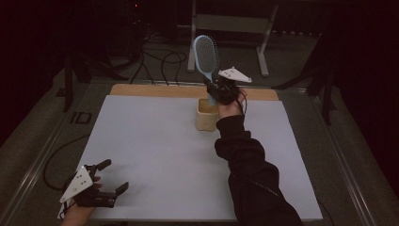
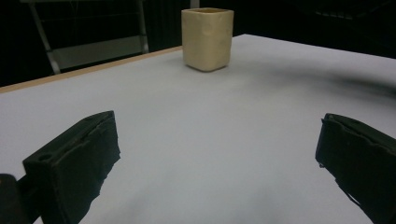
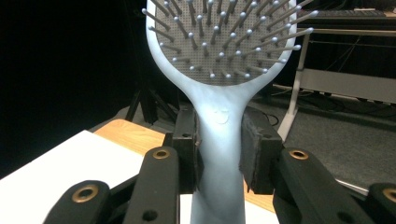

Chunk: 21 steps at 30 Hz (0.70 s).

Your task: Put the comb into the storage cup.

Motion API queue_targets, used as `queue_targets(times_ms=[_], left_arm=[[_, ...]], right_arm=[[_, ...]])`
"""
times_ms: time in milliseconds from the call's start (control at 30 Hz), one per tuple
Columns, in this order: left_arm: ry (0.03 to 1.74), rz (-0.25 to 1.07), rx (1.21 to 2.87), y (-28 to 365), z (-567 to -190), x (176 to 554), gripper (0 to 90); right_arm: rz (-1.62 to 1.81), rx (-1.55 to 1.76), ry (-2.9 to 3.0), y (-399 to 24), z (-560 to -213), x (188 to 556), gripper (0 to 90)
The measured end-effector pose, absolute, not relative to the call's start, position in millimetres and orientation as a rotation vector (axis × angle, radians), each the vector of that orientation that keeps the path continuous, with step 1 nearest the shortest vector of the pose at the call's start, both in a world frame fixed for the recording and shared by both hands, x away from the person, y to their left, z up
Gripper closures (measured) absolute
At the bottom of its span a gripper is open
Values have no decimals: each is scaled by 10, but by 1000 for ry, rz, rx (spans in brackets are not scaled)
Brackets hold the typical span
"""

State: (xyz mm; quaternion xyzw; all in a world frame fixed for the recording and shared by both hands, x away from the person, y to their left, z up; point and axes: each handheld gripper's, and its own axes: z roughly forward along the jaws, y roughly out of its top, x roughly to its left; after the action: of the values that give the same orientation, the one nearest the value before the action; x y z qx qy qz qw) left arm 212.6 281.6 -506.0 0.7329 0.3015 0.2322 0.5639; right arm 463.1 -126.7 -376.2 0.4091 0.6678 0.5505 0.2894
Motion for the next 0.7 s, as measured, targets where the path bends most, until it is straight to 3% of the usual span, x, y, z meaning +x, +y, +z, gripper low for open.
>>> queue_targets(times_ms=[700], left_arm=[[713, 543, 1720, 2827, -5063, 2127, 0]], right_arm=[[1490, 1074, 1808, -1239, -4171, 4856, 702]])
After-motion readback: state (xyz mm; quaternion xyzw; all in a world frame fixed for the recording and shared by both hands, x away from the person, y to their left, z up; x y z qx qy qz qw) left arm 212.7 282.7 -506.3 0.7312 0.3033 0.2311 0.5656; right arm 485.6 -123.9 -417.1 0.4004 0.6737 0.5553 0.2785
